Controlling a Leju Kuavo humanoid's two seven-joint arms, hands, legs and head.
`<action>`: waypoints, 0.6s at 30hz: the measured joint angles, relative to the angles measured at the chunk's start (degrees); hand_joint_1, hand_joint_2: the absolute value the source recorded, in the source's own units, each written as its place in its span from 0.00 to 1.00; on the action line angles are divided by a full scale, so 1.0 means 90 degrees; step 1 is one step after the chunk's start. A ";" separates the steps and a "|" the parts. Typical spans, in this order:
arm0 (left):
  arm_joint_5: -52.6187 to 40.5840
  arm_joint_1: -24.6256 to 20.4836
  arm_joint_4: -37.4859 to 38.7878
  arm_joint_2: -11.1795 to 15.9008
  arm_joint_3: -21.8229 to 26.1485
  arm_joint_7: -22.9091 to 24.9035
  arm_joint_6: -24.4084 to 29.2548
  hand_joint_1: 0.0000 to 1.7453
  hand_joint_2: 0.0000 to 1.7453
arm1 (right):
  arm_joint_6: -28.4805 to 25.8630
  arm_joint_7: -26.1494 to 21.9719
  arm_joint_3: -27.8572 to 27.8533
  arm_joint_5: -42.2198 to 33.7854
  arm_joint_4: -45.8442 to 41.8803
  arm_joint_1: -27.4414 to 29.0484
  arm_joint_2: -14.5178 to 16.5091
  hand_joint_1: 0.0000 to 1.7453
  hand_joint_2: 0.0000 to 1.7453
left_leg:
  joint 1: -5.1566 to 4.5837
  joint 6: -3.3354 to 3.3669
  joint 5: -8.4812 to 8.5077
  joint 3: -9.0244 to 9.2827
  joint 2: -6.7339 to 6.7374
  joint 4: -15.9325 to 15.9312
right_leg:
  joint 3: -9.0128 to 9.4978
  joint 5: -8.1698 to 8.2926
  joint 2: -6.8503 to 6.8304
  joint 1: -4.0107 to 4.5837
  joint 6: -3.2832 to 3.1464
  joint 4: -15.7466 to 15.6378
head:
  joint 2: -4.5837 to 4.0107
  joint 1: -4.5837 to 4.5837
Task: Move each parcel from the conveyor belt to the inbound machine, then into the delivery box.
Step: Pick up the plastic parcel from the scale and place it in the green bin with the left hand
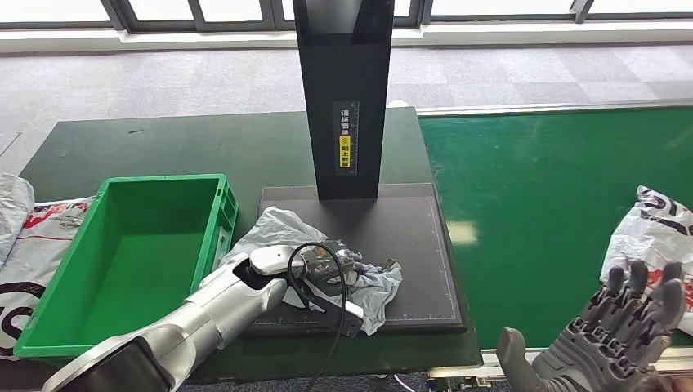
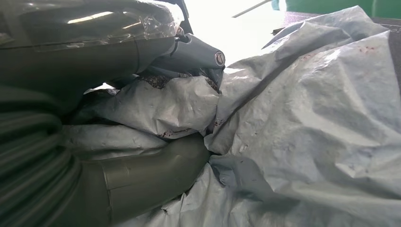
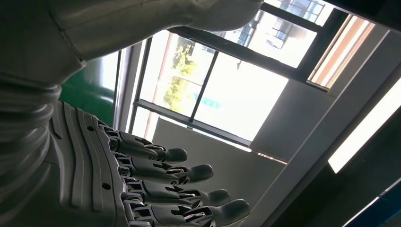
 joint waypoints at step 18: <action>0.0024 0.0010 0.0000 -0.0003 -0.0028 -0.0007 0.0083 1.00 1.00 | 0.0000 -0.0043 0.0000 -0.0007 -0.0027 0.0049 0.0002 0.00 1.00 | 0.0000 0.0005 -0.0004 0.0003 0.0000 0.0000 | 0.0004 -0.0007 -0.0001 -0.0003 0.0008 0.0000 | 0.0000 0.0001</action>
